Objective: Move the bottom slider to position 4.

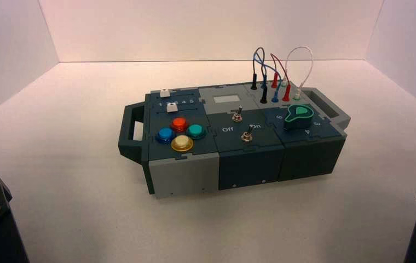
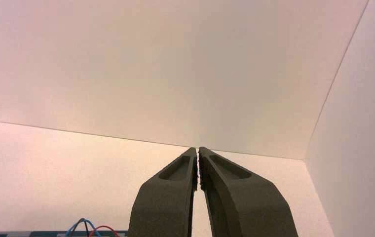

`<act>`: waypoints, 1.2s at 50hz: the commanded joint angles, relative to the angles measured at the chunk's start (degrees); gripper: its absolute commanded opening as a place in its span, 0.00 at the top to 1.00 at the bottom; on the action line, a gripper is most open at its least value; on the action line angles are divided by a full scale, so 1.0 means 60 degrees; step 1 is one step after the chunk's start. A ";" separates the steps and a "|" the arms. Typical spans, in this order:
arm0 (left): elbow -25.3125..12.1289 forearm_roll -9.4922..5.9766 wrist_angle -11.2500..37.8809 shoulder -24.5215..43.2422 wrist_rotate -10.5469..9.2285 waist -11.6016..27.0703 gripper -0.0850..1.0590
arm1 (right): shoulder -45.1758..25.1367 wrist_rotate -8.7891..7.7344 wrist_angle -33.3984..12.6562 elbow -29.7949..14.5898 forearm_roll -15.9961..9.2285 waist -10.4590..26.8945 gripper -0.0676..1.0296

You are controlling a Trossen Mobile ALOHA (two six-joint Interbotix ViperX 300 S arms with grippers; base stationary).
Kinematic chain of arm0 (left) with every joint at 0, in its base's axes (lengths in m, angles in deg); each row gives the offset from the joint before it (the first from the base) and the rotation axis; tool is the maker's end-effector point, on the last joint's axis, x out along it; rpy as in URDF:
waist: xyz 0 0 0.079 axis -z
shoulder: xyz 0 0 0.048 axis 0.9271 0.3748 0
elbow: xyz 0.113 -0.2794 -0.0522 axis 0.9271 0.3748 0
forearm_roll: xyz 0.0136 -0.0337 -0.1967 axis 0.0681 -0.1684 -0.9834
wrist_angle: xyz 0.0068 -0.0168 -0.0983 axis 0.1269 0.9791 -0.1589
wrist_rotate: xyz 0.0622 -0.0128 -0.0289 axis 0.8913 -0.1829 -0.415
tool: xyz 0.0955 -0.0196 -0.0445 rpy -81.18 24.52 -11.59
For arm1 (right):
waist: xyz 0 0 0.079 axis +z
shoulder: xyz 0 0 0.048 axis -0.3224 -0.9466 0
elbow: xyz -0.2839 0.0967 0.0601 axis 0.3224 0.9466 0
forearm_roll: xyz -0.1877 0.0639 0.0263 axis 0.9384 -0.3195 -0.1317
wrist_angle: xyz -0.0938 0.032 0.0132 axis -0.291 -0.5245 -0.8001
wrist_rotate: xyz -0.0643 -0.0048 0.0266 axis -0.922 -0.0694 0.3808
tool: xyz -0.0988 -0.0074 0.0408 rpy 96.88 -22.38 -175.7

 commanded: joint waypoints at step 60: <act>-0.1157 0.0000 0.2769 0.0322 -0.0044 0.0571 0.95 | -0.0190 0.0044 -0.2563 -0.1304 -0.0161 0.0879 0.96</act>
